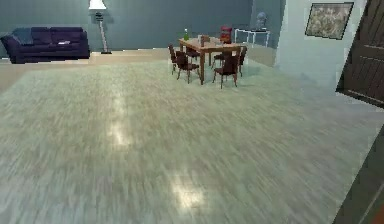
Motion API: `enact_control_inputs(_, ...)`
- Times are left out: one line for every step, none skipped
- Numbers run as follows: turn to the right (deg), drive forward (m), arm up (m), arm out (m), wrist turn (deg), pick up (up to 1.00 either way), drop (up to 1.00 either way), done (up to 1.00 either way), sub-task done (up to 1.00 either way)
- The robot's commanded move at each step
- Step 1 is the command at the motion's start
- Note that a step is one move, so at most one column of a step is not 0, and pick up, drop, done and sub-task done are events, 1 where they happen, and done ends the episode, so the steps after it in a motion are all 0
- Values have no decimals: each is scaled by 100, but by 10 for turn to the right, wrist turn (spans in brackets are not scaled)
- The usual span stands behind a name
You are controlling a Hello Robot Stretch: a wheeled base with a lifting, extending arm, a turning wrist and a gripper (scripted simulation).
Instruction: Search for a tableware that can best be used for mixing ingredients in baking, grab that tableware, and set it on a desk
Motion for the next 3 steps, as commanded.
enact_control_inputs(0,100,0,0,0,0,0,0,0)
enact_control_inputs(0,100,0,0,0,0,0,0,0)
enact_control_inputs(0,100,0,0,0,0,0,0,0)
